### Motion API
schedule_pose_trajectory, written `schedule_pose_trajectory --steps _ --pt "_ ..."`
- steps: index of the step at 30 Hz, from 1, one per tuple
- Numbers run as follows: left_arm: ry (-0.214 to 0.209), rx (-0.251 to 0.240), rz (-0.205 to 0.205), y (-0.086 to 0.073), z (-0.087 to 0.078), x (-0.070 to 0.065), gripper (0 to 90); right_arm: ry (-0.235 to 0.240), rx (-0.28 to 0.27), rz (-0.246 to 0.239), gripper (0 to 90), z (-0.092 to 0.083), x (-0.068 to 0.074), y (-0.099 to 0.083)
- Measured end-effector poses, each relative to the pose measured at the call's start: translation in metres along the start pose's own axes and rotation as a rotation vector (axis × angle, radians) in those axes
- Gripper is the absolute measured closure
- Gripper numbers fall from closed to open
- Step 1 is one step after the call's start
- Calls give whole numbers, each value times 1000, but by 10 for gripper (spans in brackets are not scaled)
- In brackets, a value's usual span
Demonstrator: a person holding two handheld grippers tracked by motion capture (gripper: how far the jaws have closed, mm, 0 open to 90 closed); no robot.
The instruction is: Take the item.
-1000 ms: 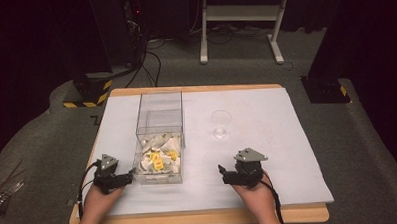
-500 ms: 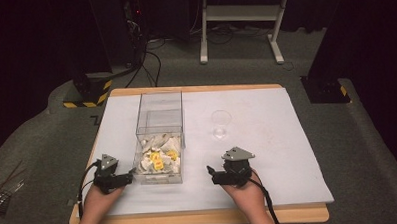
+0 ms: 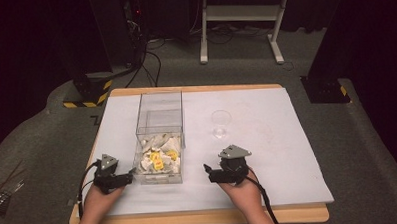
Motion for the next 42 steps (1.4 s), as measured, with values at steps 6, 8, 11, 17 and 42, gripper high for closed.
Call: schedule_pose_trajectory --steps 6,8,11,17,42 --pt "0 0 0 0 0 0 217 15 -6 -5 167 -4 5 10" --pt "0 0 0 0 0 0 217 18 -7 -5 176 -5 6 13" --pt "-1 0 0 0 0 0 217 32 -7 0 190 -6 9 19" --pt "-1 0 0 0 0 0 217 51 -17 12 209 -11 11 29" --pt "0 0 1 0 0 0 216 91 -41 -53 257 -16 32 61"
Point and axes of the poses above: each handheld gripper's, and its own axes: z roughly forward along the jaws, y roughly out of its top, x roughly to its left, the point moved 9 cm from there along z, roughly forward along the jaws, and after that the axes turned 14 degrees about x, right-handed, at the moved point
